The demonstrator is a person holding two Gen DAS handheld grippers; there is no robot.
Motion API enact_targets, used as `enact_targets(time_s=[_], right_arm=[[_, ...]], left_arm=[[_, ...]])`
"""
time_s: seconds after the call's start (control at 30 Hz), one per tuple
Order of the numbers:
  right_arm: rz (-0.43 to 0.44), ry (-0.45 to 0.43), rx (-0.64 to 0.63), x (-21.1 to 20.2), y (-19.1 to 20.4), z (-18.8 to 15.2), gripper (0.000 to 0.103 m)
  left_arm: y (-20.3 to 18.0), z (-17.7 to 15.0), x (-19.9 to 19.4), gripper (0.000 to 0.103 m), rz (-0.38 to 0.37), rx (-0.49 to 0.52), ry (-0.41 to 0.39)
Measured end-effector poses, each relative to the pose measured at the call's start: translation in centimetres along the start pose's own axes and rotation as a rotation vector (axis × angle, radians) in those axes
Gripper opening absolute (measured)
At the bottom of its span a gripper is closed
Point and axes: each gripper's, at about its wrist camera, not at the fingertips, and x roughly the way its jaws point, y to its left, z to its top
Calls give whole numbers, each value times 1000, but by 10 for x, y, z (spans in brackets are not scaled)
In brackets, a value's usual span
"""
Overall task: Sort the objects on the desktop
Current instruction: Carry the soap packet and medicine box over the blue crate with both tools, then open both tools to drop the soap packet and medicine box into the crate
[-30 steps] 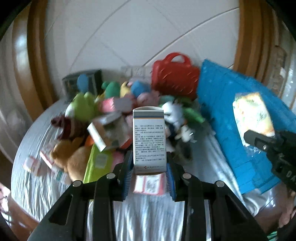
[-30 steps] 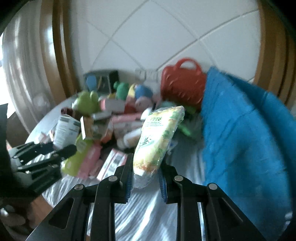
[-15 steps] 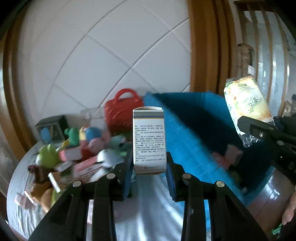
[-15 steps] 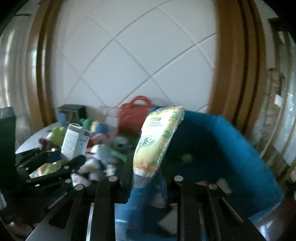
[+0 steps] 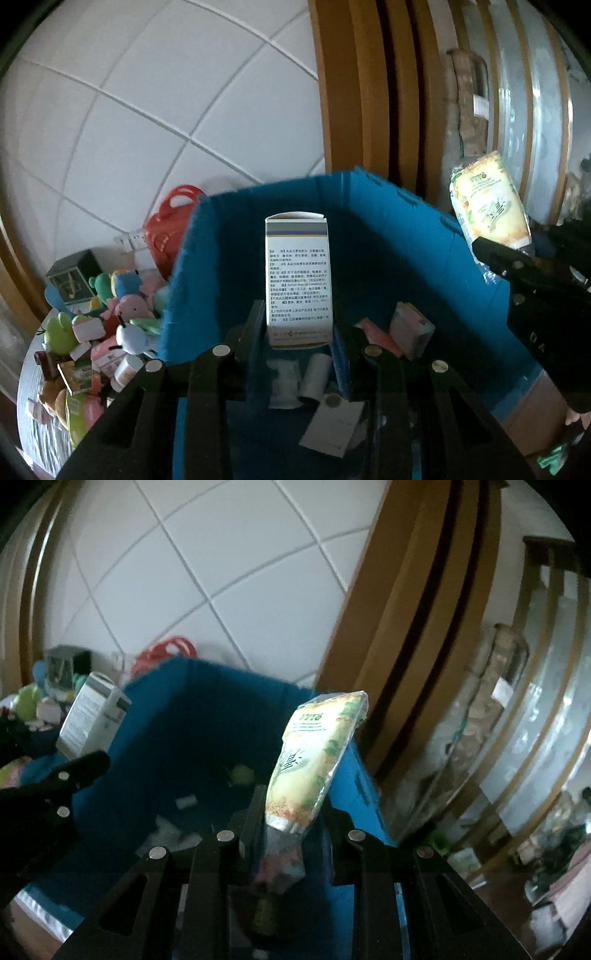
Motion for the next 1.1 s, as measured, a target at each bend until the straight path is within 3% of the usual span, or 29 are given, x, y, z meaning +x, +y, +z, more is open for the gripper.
enact_targets(time_s=[0.13, 0.33, 0.7, 0.77, 0.87, 0.93, 1.0, 1.07, 1.1], right_arm=[[57, 95, 1, 31, -12, -16, 24], [85, 167, -24, 56, -25, -28, 24], [62, 262, -92, 87, -34, -41, 25], [69, 271, -85, 89, -34, -41, 33], [68, 269, -80, 90, -36, -40, 42], [77, 262, -79, 89, -37, -40, 47], [71, 256, -83, 88, -36, -40, 60], [69, 248, -79, 87, -36, -41, 84], [70, 242, -78, 86, -36, -41, 91]], left_arm=[[-18, 0, 20, 32, 11, 20, 67], [-28, 0, 41, 32, 11, 29, 141], [-44, 6, 49, 33, -20, 25, 172], [-45, 7, 50, 34, -11, 21, 174], [-45, 7, 52, 57, -2, 11, 191], [-42, 8, 48, 80, 4, -10, 173], [-39, 9, 46, 86, 7, -26, 168], [-37, 8, 45, 89, 15, -34, 168], [-36, 8, 44, 89, 21, -37, 164]])
